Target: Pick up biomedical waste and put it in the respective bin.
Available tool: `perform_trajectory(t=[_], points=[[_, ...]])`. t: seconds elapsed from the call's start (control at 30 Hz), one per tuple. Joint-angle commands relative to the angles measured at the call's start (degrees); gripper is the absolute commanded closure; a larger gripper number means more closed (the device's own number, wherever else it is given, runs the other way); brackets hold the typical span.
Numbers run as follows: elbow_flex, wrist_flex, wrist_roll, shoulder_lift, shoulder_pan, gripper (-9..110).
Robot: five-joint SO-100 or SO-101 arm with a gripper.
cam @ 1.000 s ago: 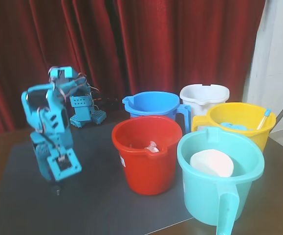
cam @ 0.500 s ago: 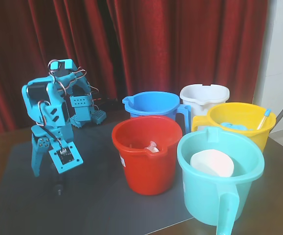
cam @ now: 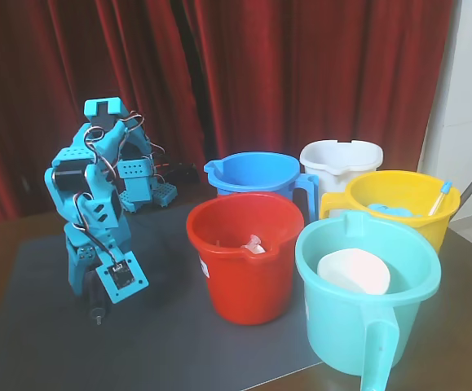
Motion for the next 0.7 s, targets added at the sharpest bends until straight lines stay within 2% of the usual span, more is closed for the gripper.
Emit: perform_trajectory(t=[0.0,0.17,0.3,0.37,0.5,0.57,0.67], points=[[0.26,4.04,0.44,3.87,-0.26,73],[2.2,0.62,0.53,3.78,-0.18,73],[4.57,-2.37,5.1,3.78,-0.18,74],[4.48,-2.55,6.5,3.78,-0.18,78],[4.31,-4.83,6.42,3.87,-0.18,96],[3.96,-4.83,6.33,4.13,-0.18,101],[3.87,-4.83,6.68,4.39,-0.26,102]])
